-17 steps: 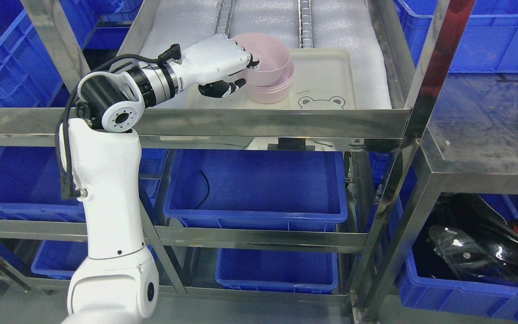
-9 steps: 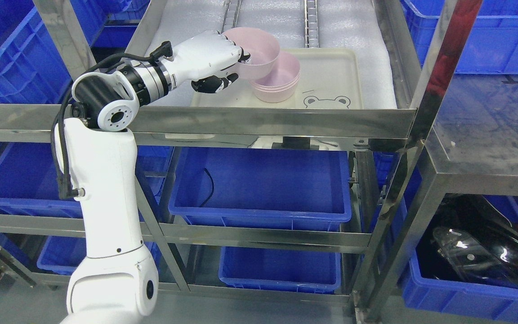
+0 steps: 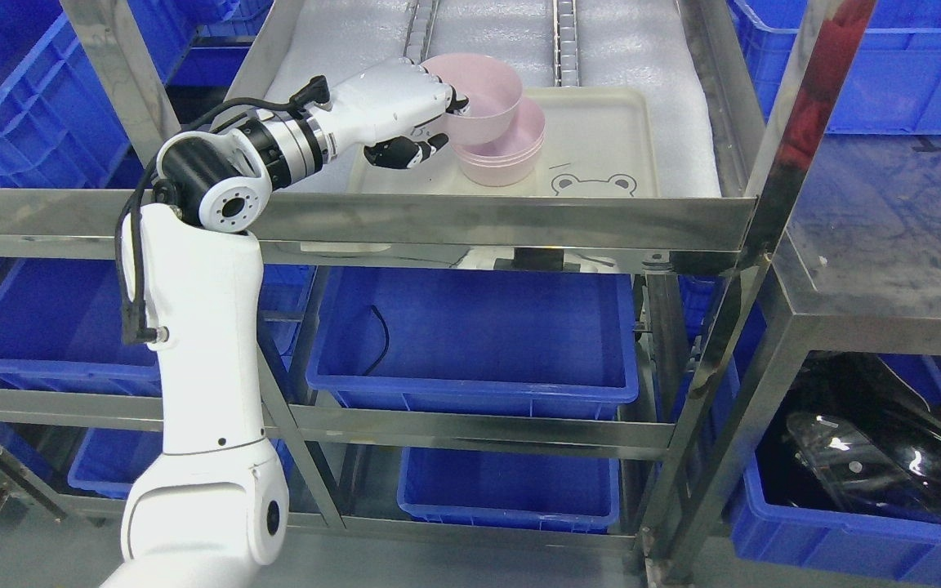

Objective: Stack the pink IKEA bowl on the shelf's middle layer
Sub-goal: 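Lower the pink bowl onto the pink bowl on the tray, then open the left hand and release the stacked bowl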

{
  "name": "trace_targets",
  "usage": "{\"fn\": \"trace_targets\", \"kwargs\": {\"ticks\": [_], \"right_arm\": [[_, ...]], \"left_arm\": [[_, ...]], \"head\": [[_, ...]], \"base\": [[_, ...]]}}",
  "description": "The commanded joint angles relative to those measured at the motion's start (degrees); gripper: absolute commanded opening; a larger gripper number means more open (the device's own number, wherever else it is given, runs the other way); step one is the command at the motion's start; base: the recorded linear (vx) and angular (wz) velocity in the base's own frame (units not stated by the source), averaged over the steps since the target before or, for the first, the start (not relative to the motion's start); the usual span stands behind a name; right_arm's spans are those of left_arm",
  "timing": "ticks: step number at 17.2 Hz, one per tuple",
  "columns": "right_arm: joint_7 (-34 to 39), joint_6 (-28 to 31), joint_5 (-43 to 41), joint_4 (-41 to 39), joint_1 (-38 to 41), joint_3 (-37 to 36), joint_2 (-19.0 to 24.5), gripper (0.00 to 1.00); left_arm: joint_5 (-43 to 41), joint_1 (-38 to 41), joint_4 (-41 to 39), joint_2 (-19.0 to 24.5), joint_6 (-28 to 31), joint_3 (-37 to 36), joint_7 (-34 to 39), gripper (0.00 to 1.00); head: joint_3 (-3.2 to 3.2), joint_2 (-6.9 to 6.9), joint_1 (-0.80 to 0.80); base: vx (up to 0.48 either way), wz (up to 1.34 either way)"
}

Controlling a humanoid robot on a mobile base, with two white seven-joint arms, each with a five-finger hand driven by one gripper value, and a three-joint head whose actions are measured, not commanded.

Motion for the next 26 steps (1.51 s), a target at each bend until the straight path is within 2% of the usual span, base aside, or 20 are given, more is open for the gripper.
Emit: {"fn": "trace_targets", "kwargs": {"ticks": [1, 5, 9, 16, 19, 24, 26], "right_arm": [[0.04, 0.04, 0.00, -1.00, 1.23, 0.00, -1.00, 1.00], [0.04, 0.04, 0.00, -1.00, 1.23, 0.00, -1.00, 1.00], [0.04, 0.04, 0.00, -1.00, 1.23, 0.00, -1.00, 1.00], [0.04, 0.04, 0.00, -1.00, 1.23, 0.00, -1.00, 1.00], [0.04, 0.04, 0.00, -1.00, 1.23, 0.00, -1.00, 1.00], [0.04, 0.04, 0.00, -1.00, 1.23, 0.00, -1.00, 1.00], [0.04, 0.04, 0.00, -1.00, 1.23, 0.00, -1.00, 1.00]], "left_arm": [[-1.10, -4.25, 10.69, 1.00, 0.02, -1.76, 0.48, 0.06], [-1.46, -4.17, 11.66, 1.00, 0.02, -2.55, 0.57, 0.07], [-1.46, -4.17, 12.72, 1.00, 0.02, -3.16, 1.18, 0.12], [-1.20, -4.34, 12.28, 1.00, 0.02, -3.16, 1.54, 0.50], [0.12, -5.04, 10.10, 1.00, 0.02, -2.29, 1.54, 0.74], [23.09, -5.66, 7.36, 1.00, 0.02, 1.14, 2.50, 0.78], [34.17, -4.79, 6.66, 1.00, 0.37, -0.95, 2.50, 0.80]], "head": [[0.00, 0.00, 0.00], [0.00, 0.00, 0.00], [0.00, 0.00, 0.00], [0.00, -0.01, 0.00], [0.00, -0.01, 0.00], [0.00, -0.01, 0.00], [0.00, -0.01, 0.00]], "base": [[0.000, 0.00], [0.000, 0.00], [0.000, 0.00], [0.000, 0.00], [0.000, 0.00], [0.000, 0.00], [0.000, 0.00]]}}
